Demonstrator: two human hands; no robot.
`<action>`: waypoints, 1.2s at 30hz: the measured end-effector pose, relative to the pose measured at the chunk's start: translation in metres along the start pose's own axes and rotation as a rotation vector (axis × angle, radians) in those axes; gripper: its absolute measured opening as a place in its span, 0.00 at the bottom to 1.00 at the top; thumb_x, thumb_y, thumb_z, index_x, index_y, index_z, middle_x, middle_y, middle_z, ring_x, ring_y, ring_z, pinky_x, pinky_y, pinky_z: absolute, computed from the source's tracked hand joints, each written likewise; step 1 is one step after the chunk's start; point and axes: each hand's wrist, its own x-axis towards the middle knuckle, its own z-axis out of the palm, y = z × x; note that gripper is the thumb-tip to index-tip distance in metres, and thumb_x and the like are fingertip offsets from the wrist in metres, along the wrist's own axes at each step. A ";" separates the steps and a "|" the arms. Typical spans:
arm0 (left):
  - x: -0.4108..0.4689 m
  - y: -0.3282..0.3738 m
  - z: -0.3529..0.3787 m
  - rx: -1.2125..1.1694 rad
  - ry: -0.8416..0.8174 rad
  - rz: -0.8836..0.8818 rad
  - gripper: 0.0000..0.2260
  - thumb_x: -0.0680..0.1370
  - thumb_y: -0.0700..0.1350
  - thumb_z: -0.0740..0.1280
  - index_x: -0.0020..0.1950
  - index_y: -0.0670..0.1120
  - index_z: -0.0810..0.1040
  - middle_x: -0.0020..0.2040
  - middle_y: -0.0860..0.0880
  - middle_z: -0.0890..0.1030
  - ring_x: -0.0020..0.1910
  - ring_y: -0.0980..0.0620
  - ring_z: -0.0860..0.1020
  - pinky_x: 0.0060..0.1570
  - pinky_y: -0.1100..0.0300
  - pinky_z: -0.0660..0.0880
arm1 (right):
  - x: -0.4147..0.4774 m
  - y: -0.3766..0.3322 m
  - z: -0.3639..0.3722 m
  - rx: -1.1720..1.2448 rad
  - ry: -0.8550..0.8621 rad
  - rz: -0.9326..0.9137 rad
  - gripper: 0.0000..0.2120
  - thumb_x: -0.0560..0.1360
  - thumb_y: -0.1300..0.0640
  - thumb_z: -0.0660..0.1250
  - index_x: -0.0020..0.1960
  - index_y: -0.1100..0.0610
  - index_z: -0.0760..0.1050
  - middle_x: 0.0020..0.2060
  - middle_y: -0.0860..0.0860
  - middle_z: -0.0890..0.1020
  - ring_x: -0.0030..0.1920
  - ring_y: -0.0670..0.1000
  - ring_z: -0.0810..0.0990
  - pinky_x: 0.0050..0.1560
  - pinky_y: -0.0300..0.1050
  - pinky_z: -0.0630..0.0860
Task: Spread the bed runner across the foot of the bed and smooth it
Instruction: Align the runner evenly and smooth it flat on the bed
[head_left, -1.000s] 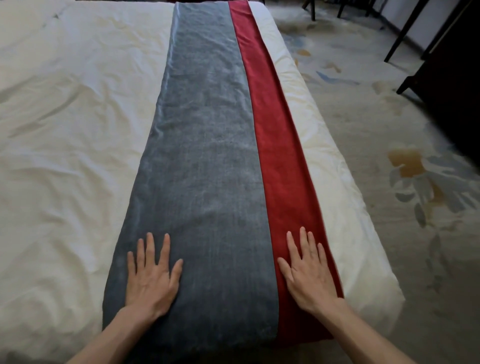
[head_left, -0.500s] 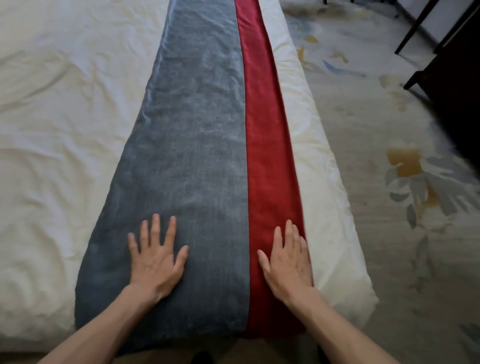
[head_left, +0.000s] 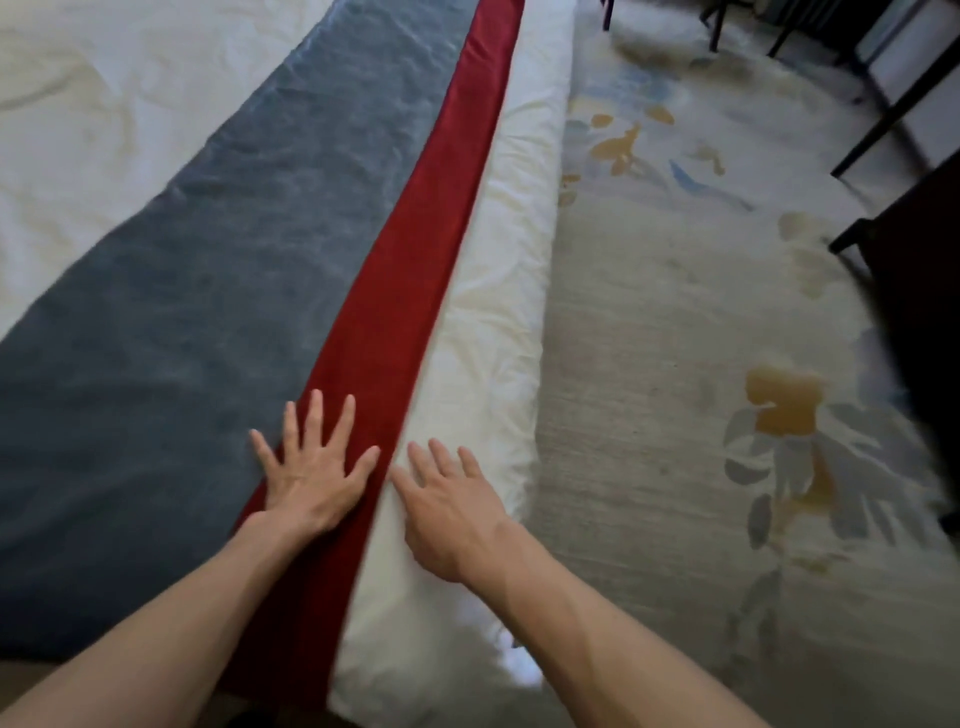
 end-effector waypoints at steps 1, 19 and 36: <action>0.001 -0.001 0.000 0.017 -0.023 -0.006 0.32 0.75 0.67 0.47 0.75 0.60 0.40 0.77 0.48 0.39 0.75 0.43 0.37 0.67 0.32 0.37 | -0.002 0.004 -0.002 0.010 -0.008 -0.025 0.29 0.78 0.56 0.57 0.76 0.57 0.51 0.77 0.58 0.49 0.76 0.58 0.46 0.74 0.59 0.46; -0.002 0.009 0.003 0.069 -0.014 -0.086 0.35 0.70 0.72 0.42 0.69 0.63 0.28 0.76 0.47 0.35 0.73 0.44 0.31 0.67 0.35 0.31 | 0.129 0.085 -0.043 -0.315 0.121 -0.501 0.20 0.73 0.63 0.62 0.65 0.57 0.69 0.65 0.58 0.70 0.66 0.60 0.66 0.72 0.53 0.52; 0.003 0.087 -0.019 -0.298 0.171 -0.507 0.29 0.74 0.64 0.58 0.73 0.55 0.62 0.78 0.48 0.50 0.76 0.47 0.45 0.72 0.43 0.40 | 0.157 0.113 -0.047 -0.453 0.026 -0.843 0.21 0.72 0.64 0.63 0.65 0.60 0.67 0.60 0.60 0.72 0.55 0.60 0.73 0.62 0.53 0.67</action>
